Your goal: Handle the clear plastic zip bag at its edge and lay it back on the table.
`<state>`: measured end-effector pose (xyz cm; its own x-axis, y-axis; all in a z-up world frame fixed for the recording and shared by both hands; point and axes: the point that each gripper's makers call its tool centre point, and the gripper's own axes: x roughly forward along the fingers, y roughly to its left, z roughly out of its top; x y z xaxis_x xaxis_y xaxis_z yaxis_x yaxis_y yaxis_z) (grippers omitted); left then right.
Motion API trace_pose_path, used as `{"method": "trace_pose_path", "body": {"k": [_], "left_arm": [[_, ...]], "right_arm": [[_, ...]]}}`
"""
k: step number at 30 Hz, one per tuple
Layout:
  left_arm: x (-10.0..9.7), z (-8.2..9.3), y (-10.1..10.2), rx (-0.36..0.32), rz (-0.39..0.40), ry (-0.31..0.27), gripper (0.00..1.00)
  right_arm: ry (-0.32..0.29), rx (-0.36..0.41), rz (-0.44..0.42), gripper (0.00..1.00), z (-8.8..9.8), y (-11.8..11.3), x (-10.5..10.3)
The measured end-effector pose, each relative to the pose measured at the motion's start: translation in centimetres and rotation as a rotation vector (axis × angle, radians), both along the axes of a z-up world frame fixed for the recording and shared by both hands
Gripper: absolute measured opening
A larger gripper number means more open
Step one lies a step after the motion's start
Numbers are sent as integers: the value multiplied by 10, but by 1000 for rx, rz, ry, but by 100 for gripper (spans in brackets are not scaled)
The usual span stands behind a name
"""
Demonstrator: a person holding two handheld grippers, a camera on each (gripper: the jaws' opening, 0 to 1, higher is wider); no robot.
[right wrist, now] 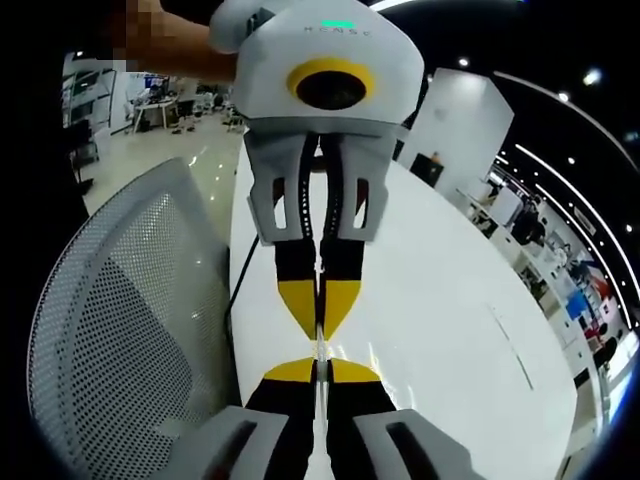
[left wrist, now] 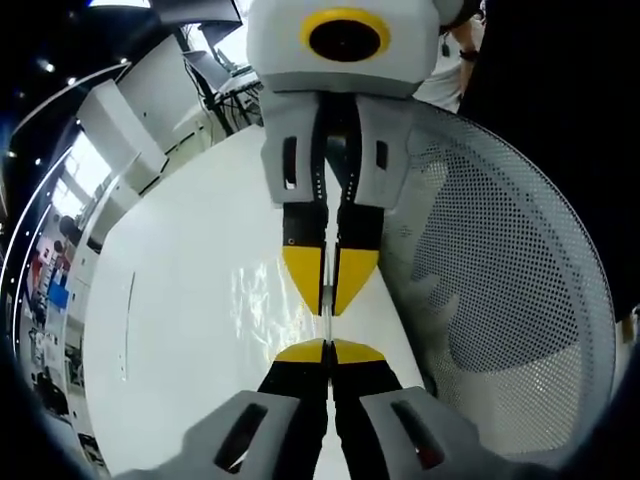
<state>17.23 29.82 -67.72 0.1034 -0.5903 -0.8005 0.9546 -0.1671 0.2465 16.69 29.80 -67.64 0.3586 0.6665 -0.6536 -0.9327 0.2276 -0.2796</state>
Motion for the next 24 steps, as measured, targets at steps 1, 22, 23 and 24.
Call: {"method": "trace_pose_path", "body": {"k": [1, 22, 23, 24], "left_arm": [[0, 0, 0, 0, 0, 0, 0], [1, 0, 2, 8, 2, 4, 0], [1, -1, 3, 9, 2, 6, 0], [1, -1, 3, 9, 2, 5, 0]], "right_arm": [[0, 0, 0, 0, 0, 0, 0], [6, 4, -7, 0, -1, -2, 0], [8, 4, -8, 0, -1, -2, 0], [7, 4, -8, 0, -2, -2, 0]]}}
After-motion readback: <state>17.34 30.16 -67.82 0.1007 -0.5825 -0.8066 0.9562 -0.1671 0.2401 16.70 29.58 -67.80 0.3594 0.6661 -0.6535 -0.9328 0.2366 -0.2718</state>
